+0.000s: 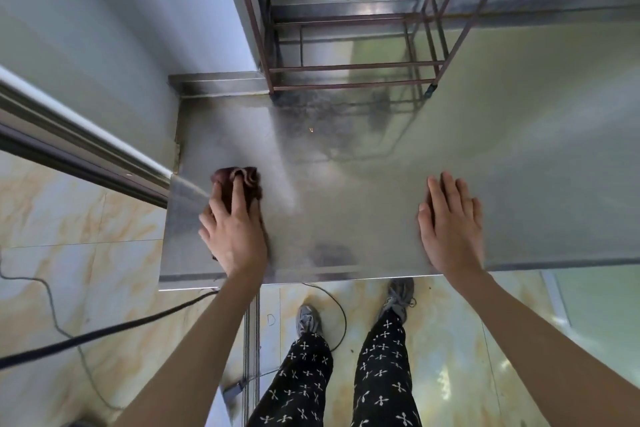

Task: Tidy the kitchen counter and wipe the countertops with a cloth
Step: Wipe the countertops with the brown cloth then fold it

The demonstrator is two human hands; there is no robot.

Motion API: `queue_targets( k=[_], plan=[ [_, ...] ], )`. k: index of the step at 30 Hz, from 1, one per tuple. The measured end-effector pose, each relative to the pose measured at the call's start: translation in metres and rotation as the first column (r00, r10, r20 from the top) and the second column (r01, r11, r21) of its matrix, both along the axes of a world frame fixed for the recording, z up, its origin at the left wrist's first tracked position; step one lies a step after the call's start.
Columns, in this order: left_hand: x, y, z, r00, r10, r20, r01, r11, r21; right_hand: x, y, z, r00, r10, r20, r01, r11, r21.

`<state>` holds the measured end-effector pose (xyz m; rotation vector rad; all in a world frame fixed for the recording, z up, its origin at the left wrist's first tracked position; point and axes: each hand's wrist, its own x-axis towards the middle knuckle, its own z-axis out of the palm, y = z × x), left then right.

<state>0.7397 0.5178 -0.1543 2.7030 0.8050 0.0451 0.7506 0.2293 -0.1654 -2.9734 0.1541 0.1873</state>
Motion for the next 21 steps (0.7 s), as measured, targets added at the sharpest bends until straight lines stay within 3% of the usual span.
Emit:
queue_targets(
  k=[6, 10, 13, 15, 17, 19, 21],
  plan=[
    [-0.046, -0.097, 0.000, 0.879, -0.470, -0.086, 0.473, 0.881, 0.024, 0.000, -0.002, -0.002, 1.000, 0.001, -0.009, -0.001, 1.000, 0.000],
    [-0.041, -0.103, -0.004, 0.792, -0.602, -0.103, 0.610, 0.789, 0.079, 0.002, -0.005, -0.001, 1.000, 0.014, -0.005, -0.013, 0.998, 0.066],
    [-0.014, -0.080, -0.005, 0.886, -0.461, -0.046, 0.462, 0.886, 0.035, 0.002, -0.021, 0.004, 0.996, 0.080, 0.028, -0.084, 0.973, 0.216],
    [0.014, -0.065, -0.002, 0.972, -0.235, -0.016, 0.235, 0.972, 0.011, 0.000, -0.044, 0.007, 0.990, 0.121, 0.073, -0.134, 0.968, 0.214],
    [0.038, -0.059, 0.000, 0.997, -0.075, 0.008, 0.075, 0.997, 0.029, 0.001, -0.076, 0.010, 0.990, 0.085, 0.114, -0.103, 0.982, 0.158],
    [0.050, -0.069, 0.001, 1.000, -0.010, 0.009, 0.010, 1.000, 0.028, 0.006, -0.112, 0.014, 0.991, -0.012, 0.136, 0.000, 0.996, 0.090],
    [0.046, -0.095, -0.001, 0.998, -0.064, -0.002, 0.064, 0.998, 0.022, 0.012, -0.148, 0.016, 0.989, -0.100, 0.113, 0.097, 0.995, 0.029]
  ],
)
